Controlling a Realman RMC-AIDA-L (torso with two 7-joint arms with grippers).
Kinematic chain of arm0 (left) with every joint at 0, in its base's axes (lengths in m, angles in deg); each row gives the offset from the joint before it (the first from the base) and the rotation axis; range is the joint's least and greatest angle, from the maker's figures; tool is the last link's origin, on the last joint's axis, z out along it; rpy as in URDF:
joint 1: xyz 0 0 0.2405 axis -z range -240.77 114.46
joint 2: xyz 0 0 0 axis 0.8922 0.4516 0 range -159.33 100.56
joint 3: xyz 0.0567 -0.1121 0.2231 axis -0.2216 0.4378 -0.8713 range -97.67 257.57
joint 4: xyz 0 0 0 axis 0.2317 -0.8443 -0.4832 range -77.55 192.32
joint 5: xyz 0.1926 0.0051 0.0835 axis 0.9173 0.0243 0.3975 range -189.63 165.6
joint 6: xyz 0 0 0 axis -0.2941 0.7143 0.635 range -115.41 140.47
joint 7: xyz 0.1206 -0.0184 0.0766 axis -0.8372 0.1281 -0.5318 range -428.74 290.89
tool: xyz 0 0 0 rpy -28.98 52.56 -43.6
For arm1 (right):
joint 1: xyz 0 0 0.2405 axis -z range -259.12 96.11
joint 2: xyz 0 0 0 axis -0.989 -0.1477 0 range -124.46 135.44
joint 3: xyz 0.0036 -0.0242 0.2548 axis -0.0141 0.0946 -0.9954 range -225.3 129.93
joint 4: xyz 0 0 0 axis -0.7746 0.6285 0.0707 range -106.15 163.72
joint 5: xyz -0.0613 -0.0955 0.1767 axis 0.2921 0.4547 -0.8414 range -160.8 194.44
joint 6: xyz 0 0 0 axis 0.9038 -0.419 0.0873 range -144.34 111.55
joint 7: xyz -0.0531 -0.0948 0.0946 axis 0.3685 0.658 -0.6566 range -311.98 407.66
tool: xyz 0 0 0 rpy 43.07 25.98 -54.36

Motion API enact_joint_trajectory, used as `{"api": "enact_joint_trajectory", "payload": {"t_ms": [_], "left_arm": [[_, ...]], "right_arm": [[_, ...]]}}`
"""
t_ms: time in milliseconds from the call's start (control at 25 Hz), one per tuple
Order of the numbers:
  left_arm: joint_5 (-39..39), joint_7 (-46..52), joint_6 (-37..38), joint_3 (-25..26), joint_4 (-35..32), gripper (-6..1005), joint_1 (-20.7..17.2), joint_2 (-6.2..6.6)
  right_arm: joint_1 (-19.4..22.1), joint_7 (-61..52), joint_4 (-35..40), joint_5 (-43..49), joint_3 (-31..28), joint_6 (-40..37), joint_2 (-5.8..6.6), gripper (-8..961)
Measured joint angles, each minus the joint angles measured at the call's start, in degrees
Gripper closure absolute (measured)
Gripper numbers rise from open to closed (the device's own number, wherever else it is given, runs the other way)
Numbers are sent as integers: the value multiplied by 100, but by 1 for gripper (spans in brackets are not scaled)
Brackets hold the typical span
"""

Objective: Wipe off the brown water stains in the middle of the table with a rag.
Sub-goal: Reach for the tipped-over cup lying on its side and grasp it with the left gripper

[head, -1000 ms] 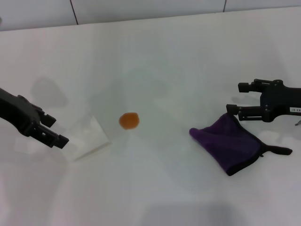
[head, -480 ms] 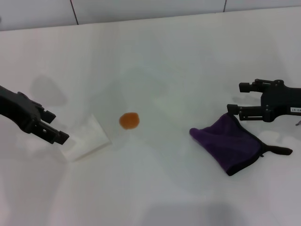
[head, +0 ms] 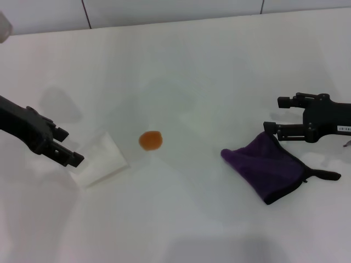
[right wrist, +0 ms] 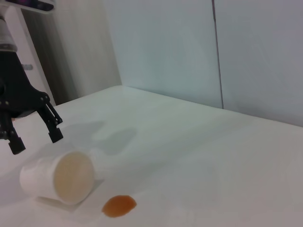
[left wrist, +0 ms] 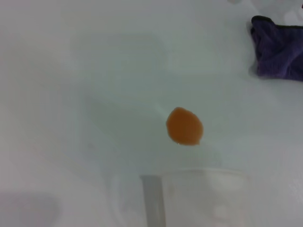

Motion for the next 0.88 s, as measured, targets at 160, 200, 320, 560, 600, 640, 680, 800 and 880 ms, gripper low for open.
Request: {"api": "enact_joint_trajectory", "payload": {"t_ms": [160, 200, 320, 560, 600, 640, 680, 800, 880], "left_arm": [[-20, 0, -93, 0, -46, 154, 9, -13], [-23, -2, -121, 0, -65, 154, 16, -18], [-31, -7, -165, 0, -165, 155, 39, -33], [-124, -24, -223, 0, -251, 157, 49, -111], [-134, -24, -223, 0, -269, 157, 49, -120], [-135, -23, -222, 0, -278, 157, 50, -126], [-135, -21, -217, 0, -280, 158, 50, -131], [-137, 5, -181, 0, -278, 158, 50, -139], [-137, 25, -157, 0, -245, 159, 37, -142]], "right_arm": [[0, 1, 0, 0, 0, -1, -4, 126], [2, 3, 0, 0, 0, -1, -6, 126], [13, 11, 0, 0, 0, -1, -9, 126], [21, 15, 0, 0, -3, 12, -11, 126], [24, 15, 0, 0, -6, 14, -11, 126], [25, 16, 0, 0, -7, 15, -11, 126], [25, 16, 0, 0, -8, 16, -11, 126], [26, 18, 0, 1, -43, 16, -11, 126], [26, 22, 0, 1, -72, 16, -11, 126]]}}
